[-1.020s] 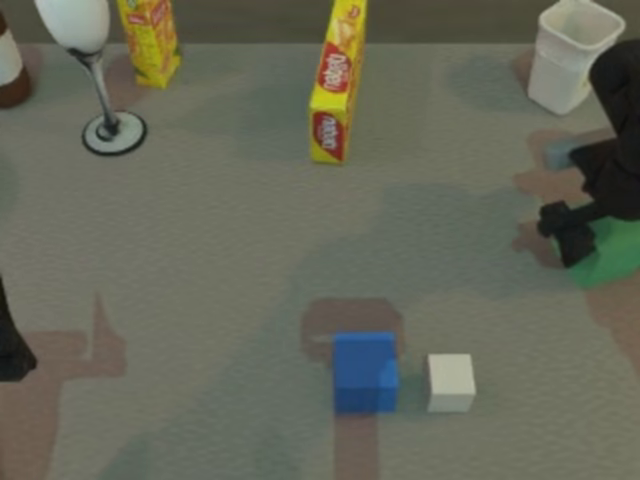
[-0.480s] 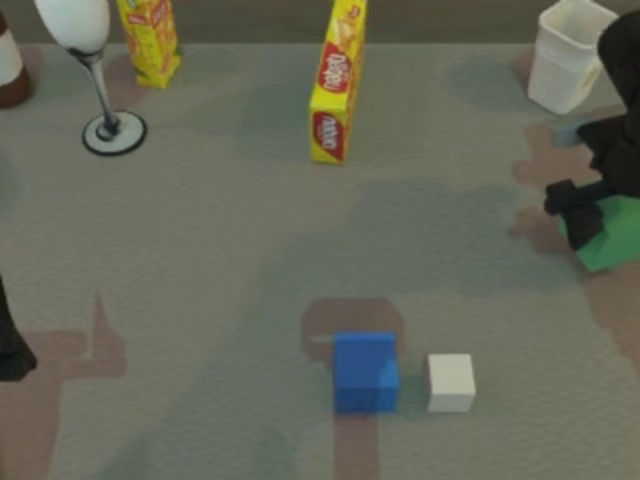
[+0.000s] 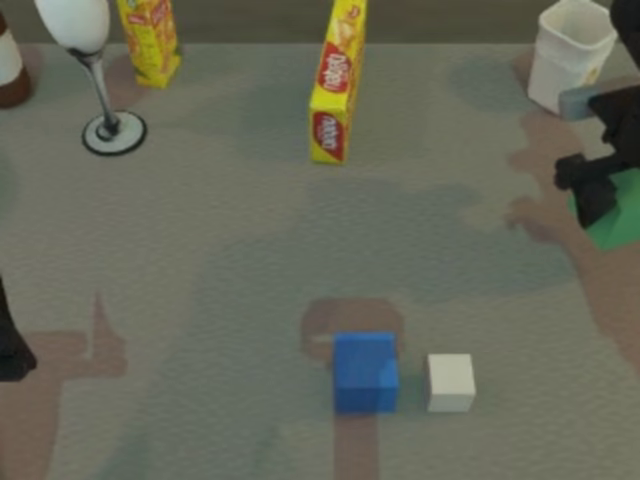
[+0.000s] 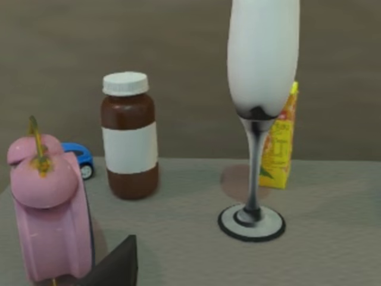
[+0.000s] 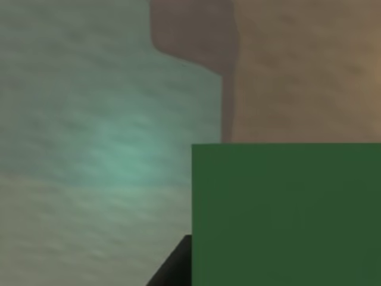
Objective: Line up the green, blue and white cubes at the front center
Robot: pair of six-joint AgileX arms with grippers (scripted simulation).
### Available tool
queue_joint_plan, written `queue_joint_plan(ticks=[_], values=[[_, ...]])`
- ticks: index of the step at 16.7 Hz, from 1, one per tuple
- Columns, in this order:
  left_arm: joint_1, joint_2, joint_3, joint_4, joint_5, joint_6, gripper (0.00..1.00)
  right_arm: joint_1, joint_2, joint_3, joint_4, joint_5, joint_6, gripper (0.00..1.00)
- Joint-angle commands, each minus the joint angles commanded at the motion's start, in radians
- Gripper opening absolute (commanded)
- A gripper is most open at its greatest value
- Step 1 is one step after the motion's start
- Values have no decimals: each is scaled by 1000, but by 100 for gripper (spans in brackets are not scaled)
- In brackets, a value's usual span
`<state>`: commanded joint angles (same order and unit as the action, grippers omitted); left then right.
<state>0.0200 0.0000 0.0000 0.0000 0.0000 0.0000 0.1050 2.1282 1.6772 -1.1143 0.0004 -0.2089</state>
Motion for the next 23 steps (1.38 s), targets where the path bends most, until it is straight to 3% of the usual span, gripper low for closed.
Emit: queue_joint_plan(ticks=[3,6,17,20,23], values=[[0,0,0,0,0,0,100,31,15,25,-11,1,34,0],[0,0,0,0,0,0,100,134,58,101,-47,3,161,0],[0,0,0,0,0,0,100,739,251,463,-239,7,1045,0],[0,0,0,0,0,0,100,846,266,519,-261,11,1174,0],[0,0,0,0,0,0,100,877,268,534,-266,12,1208,0]])
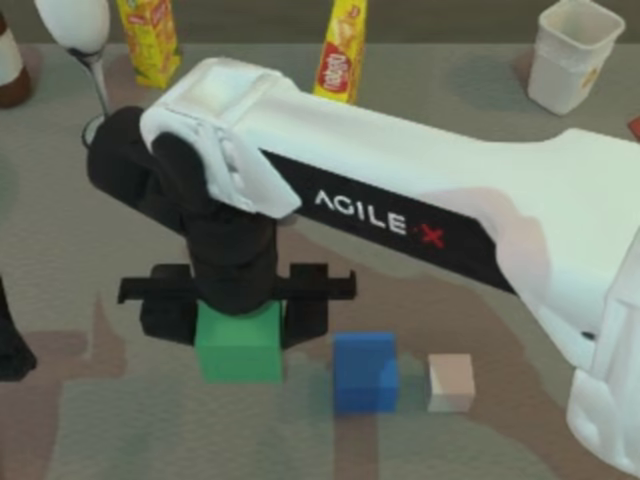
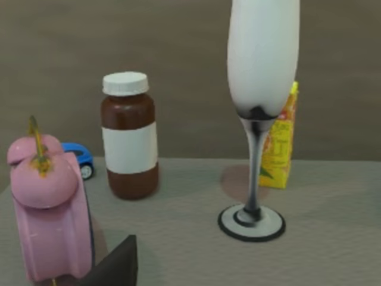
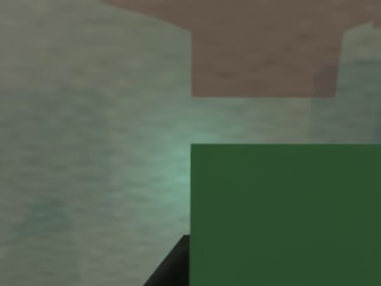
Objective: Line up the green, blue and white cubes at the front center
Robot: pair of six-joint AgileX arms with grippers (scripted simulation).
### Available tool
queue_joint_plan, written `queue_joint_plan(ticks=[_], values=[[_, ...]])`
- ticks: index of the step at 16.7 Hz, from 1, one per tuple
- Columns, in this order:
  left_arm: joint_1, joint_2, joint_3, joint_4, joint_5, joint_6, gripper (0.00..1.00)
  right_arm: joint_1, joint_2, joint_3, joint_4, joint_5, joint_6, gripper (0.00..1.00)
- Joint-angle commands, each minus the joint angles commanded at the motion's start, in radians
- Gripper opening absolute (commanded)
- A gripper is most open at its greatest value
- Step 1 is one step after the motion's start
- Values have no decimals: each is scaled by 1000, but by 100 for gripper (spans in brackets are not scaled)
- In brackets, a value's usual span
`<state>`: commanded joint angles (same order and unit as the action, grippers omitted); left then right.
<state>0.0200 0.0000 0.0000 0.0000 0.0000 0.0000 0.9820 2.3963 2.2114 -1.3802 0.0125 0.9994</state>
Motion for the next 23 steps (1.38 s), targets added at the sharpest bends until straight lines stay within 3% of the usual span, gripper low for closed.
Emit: queue_joint_plan(ticks=[5,11,16,23], values=[[0,0,0,0,0,0,100,-2,-3,-20,19,0,-1,0],[0,0,0,0,0,0,100,1,22,-204,232,0,2,0],[0,0,0,0,0,0,100,3,28,-228,256,0,3,0],[0,0,0,0,0,0,100,3,28,-228,256,0,3,53]])
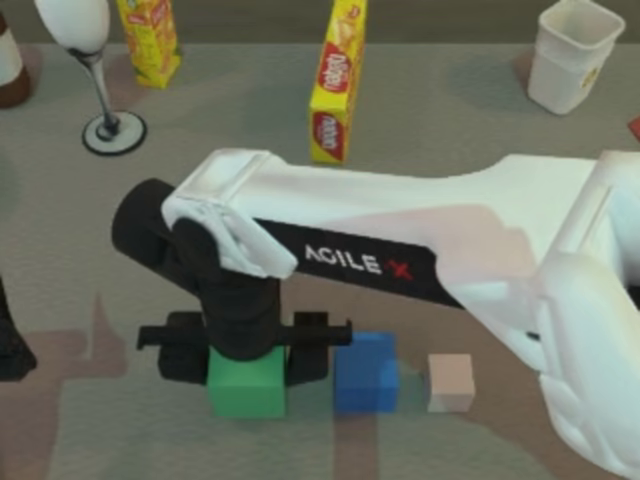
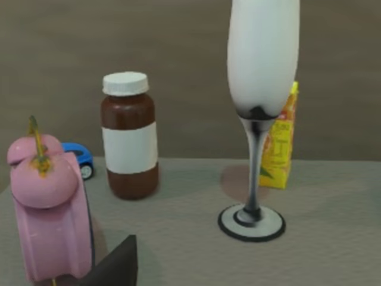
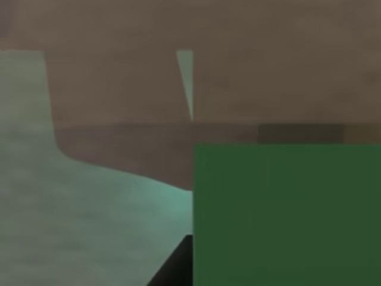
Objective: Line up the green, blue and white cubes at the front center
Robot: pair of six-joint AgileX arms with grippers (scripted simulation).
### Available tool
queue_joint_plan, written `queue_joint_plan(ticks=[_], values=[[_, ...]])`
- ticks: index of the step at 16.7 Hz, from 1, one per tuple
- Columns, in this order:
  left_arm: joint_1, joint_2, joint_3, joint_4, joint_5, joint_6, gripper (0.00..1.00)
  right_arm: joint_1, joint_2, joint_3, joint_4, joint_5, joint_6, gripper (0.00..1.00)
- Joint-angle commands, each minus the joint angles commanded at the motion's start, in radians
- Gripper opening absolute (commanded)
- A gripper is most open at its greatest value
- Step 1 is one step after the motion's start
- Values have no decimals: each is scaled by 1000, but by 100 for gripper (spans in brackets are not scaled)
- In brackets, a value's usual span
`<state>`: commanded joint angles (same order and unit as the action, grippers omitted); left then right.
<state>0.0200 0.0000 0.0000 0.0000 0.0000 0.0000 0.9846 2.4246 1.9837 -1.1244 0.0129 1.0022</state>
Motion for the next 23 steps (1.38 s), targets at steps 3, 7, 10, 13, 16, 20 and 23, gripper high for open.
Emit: queue_joint_plan(ticks=[3,7,10,13,16,20,23], values=[[0,0,0,0,0,0,100,0,0,0,0,0,0,75],[0,0,0,0,0,0,100,0,0,0,0,0,0,100],[0,0,0,0,0,0,100,0,0,0,0,0,0,100],[0,0,0,0,0,0,100,0,0,0,0,0,0,100],[0,0,0,0,0,0,100,-1,0,4,-4,0,0,100],[0,0,0,0,0,0,100,3,-11,109,-120,2,2,100],[0,0,0,0,0,0,100,7,-23,204,-233,0,1,100]])
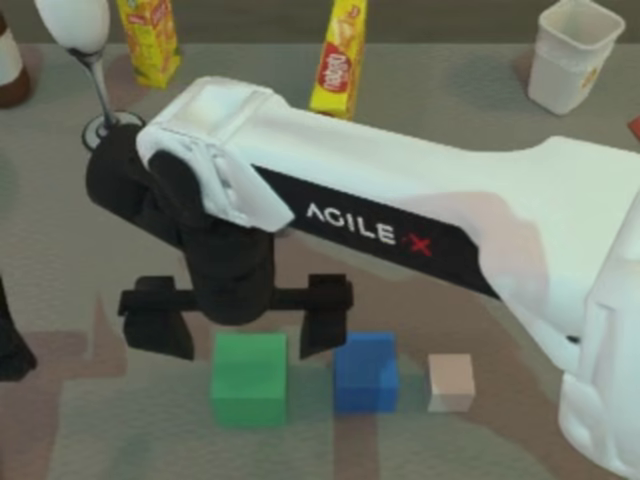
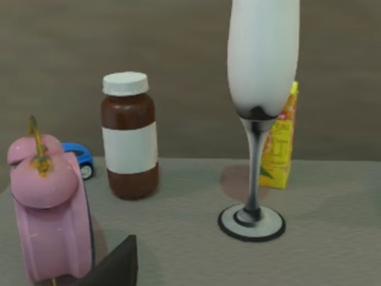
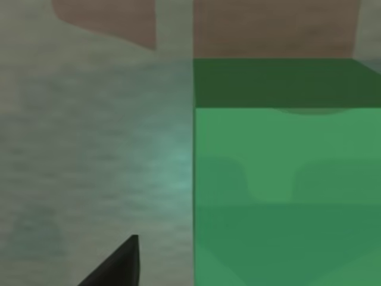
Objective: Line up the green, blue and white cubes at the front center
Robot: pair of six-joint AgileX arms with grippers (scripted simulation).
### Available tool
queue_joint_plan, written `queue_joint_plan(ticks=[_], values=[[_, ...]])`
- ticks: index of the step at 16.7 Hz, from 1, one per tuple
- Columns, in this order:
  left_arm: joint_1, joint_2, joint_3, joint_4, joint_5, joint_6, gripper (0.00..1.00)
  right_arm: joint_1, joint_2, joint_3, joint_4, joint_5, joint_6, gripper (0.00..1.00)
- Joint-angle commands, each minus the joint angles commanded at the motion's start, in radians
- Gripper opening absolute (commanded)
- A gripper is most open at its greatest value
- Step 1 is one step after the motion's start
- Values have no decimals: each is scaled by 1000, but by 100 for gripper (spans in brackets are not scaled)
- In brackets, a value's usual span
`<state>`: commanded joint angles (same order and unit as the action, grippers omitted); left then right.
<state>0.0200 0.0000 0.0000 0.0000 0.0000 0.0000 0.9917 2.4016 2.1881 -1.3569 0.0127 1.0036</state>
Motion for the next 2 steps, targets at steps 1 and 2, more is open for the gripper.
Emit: queue_joint_plan(ticks=[1,2], values=[[0,0,0,0,0,0,100,0,-4,16,-17,0,-1,100],[0,0,0,0,0,0,100,0,-7,22,-23,0,-2,100]])
